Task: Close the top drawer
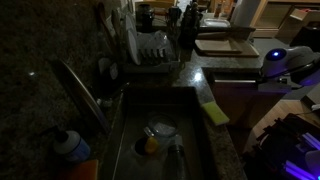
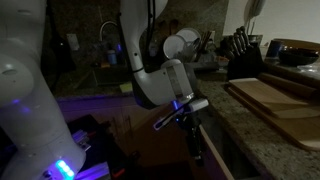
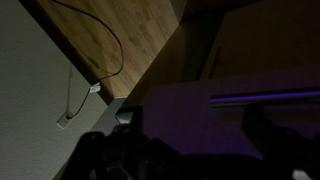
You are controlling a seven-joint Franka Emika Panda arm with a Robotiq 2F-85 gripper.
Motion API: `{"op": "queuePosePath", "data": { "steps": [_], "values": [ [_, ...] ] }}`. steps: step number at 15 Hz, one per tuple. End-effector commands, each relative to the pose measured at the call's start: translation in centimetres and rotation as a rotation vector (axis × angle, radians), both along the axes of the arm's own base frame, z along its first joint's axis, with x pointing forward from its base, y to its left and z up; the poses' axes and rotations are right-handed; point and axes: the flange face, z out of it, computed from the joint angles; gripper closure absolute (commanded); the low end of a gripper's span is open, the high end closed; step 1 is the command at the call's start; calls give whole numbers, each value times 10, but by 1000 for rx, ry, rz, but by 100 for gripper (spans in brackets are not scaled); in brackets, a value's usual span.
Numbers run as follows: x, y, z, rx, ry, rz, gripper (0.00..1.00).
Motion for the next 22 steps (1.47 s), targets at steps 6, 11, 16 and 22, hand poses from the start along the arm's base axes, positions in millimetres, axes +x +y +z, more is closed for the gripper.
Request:
{"op": "queuePosePath", "data": {
  "steps": [6,11,16,22],
  "values": [
    [11,-39,7,142,-51,-109,0],
    [12,-26,45,184,-113,-66,0],
    [2,-1,30,358,17,1,0],
    [8,2,26,373,52,-16,0]
  ]
}}
